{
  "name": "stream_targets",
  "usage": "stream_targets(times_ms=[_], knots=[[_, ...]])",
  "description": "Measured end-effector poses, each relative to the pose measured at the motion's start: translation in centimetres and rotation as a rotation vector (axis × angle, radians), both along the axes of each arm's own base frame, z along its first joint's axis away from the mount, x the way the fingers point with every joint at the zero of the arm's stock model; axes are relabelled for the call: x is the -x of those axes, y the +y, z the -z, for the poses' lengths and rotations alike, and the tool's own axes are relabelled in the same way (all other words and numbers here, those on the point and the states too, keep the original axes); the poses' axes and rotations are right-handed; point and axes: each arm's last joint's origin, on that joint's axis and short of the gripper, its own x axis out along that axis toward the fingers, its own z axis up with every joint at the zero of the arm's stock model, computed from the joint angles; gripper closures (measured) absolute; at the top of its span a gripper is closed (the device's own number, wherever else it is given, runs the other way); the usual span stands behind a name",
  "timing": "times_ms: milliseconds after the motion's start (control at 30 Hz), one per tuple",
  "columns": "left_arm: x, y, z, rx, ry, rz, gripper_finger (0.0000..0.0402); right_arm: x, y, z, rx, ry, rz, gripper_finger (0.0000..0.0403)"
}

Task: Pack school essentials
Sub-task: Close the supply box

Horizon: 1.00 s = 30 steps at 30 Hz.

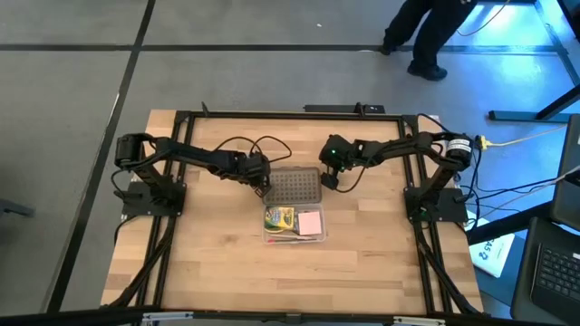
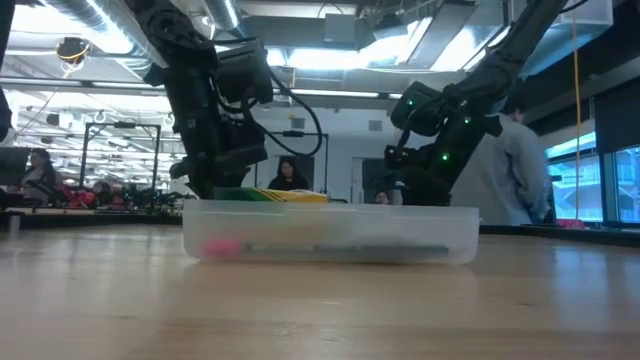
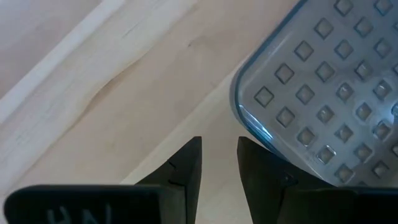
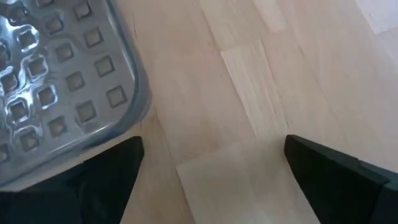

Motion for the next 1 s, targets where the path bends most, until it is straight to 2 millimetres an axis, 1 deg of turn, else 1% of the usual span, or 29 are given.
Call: stream_targets(times_ms=[133, 300, 467, 900, 1000], knots=[[-0.1, -0.1, 0.0, -0.004, -0.001, 0.018, 0.0305, -0.1, 0.0, -0.1, 0.006, -0.013, -0.021, 0.0006], [-0.1, -0.1, 0.0, -0.007, 0.005, 0.031, 0.0305, -0.3, 0.2, -0.1, -0.027, -0.044, -0.089, 0.0006], [-0.1, -0.2, 0.0, -0.008, 0.005, 0.033, 0.0305, -0.3, 0.2, -0.2, -0.034, -0.051, -0.108, 0.0006], [-0.2, -1.5, -0.4, -0.025, 0.005, 0.097, 0.0305, -0.4, 0.3, -0.2, 0.015, -0.054, -0.181, 0.0006], [-0.2, -1.8, -0.5, -0.060, 0.018, 0.101, 0.0305, -0.6, 0.4, -0.3, 0.035, -0.058, -0.212, 0.0006]])
